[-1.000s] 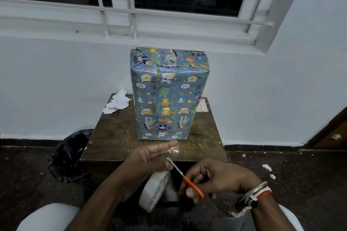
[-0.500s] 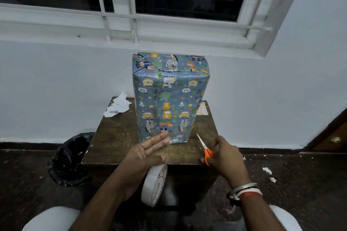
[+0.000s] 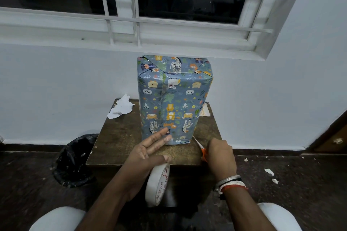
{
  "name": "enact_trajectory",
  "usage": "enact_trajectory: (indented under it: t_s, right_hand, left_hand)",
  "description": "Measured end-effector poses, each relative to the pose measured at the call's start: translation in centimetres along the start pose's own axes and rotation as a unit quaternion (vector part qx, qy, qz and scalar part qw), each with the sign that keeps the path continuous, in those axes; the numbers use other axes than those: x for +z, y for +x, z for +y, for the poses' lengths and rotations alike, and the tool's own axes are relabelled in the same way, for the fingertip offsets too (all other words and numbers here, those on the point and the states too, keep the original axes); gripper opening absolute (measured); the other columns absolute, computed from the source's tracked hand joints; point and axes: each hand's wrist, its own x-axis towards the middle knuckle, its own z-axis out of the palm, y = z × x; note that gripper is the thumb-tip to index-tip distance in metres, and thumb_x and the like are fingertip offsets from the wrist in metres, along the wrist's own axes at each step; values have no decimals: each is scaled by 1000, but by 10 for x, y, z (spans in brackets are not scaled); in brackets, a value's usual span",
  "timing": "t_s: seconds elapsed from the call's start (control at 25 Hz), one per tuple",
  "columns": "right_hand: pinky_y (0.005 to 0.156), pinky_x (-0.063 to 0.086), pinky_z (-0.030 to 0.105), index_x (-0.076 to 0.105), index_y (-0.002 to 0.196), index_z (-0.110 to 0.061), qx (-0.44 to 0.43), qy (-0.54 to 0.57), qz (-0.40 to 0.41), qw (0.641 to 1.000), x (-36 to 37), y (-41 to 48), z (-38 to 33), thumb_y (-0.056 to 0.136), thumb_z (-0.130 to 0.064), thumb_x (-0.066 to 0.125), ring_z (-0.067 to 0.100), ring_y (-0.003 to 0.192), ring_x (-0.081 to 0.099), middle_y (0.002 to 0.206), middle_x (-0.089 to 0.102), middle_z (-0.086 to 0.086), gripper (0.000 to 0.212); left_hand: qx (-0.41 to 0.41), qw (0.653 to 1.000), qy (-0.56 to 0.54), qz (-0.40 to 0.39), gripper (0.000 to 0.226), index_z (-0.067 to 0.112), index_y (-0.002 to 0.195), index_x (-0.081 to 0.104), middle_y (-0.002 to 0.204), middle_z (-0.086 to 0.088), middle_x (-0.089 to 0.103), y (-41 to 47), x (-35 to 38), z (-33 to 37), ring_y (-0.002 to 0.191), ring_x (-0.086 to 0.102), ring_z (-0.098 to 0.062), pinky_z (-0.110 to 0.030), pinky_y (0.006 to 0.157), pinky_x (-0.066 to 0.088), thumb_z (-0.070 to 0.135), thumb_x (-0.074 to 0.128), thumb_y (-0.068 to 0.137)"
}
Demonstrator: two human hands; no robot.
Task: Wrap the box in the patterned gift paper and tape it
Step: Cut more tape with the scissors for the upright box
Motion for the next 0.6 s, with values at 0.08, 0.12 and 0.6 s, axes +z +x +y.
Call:
enact_trajectory:
  t_s: [0.08, 0.12, 0.6]
  right_hand:
    - [86, 53, 39, 63, 112, -8, -24, -25, -18, 999, -1, -3, -4, 103, -11, 49, 34, 108, 67, 113, 66, 14, 17]
    - [86, 53, 39, 63, 111, -8, -31, -30, -22, 999, -1, -4, -5, 103, -10, 47, 34, 107, 67, 113, 67, 14, 18]
    - [74, 59, 18, 76, 103, -4, 24, 721, -123, 681, -56, -48, -59, 94, -16, 72, 13, 84, 73, 91, 79, 11, 15]
  left_hand:
    - [9, 1000, -4, -3, 72, 37, 130, 68, 134, 6, 69, -1, 0, 1, 135, 54, -18, -26, 86, 56, -2, 75, 69]
    - [14, 1000, -2, -5, 72, 38, 129, 68, 135, 6, 68, -2, 0, 2, 136, 53, -20, -26, 86, 56, -2, 75, 70]
    - [58, 997, 46, -13, 79, 31, 144, 52, 142, 9, 62, -16, 16, 19, 80, 65, -4, -27, 81, 54, -19, 66, 85]
